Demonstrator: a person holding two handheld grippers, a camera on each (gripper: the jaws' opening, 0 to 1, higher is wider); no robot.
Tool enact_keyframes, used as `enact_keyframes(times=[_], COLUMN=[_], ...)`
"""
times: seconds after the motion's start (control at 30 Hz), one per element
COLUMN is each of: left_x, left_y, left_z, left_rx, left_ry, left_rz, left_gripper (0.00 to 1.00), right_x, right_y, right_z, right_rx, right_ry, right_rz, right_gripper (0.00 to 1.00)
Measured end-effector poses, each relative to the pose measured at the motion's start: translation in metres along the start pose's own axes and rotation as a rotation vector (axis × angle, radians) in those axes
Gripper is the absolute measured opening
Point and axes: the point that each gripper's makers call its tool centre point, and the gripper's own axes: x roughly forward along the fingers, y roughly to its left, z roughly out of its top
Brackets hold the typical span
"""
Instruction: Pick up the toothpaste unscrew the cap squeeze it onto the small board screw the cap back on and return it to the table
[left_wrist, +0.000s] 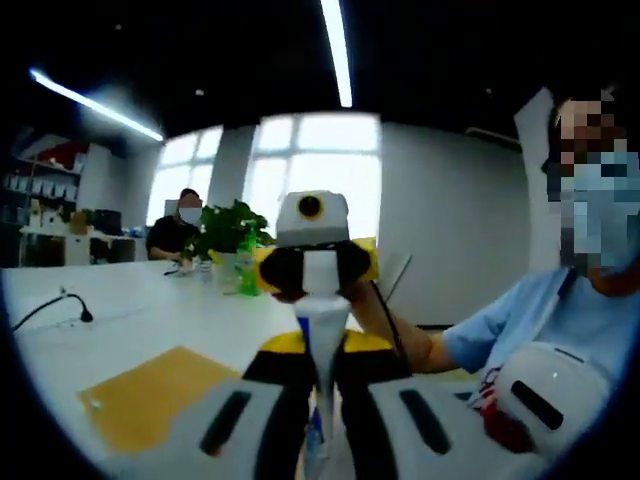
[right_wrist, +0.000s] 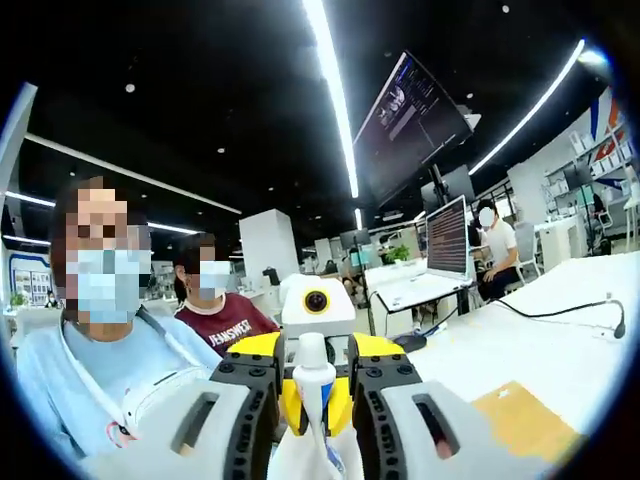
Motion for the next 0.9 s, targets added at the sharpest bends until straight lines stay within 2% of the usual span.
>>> enact_keyframes(times=[0.03,0.13,0.27,0.37,0.43,0.5,0.6,0.7,0.8,0.9], left_x=[-0.001,-0.001,0.000,0.000,0.000,0.000,0.000,0.002,0.004,0.008], left_y=[0.001,0.001,-0.005,-0.005,-0.004,-0.007,-0.008,-0.008,-0.008,-0.008], left_z=[0.000,-0.001,-0.003,-0.005,-0.007,-0.010,-0.009,-0.013,-0.015,-0.020], left_rx=[0.004,0.009,-0.020,0.012,0.038,-0.010,-0.005,0.028,0.041,-0.031], left_ry=[0.005,0.007,0.019,0.017,0.029,0.051,0.044,0.055,0.059,0.072], left_rz=[0.005,0.005,-0.032,-0.025,-0.016,-0.041,-0.047,-0.018,-0.009,0.024], left_gripper=[0.07,0.08,0.07,0.07,0.07,0.08,0.08,0.08,0.08,0.07], right_x=[0.002,0.006,0.008,0.007,0.006,0.005,0.005,0.005,0.006,0.003], right_y=[0.004,0.005,0.002,0.002,-0.001,0.000,0.001,-0.001,-0.001,-0.006], right_z=[-0.003,0.001,0.000,-0.001,-0.002,-0.005,-0.004,-0.006,-0.007,-0.008], right_rx=[-0.026,-0.042,-0.042,0.022,0.030,0.042,0.049,0.019,0.008,0.026], right_ry=[0.021,-0.010,-0.022,-0.029,-0.023,-0.013,-0.007,0.025,0.029,0.038], right_rz=[0.025,0.030,0.023,0.017,0.005,0.007,-0.007,-0.039,-0.058,-0.101], right_gripper=[0.21,0.18,0.11,0.11,0.10,0.10,0.10,0.10,0.10,0.10])
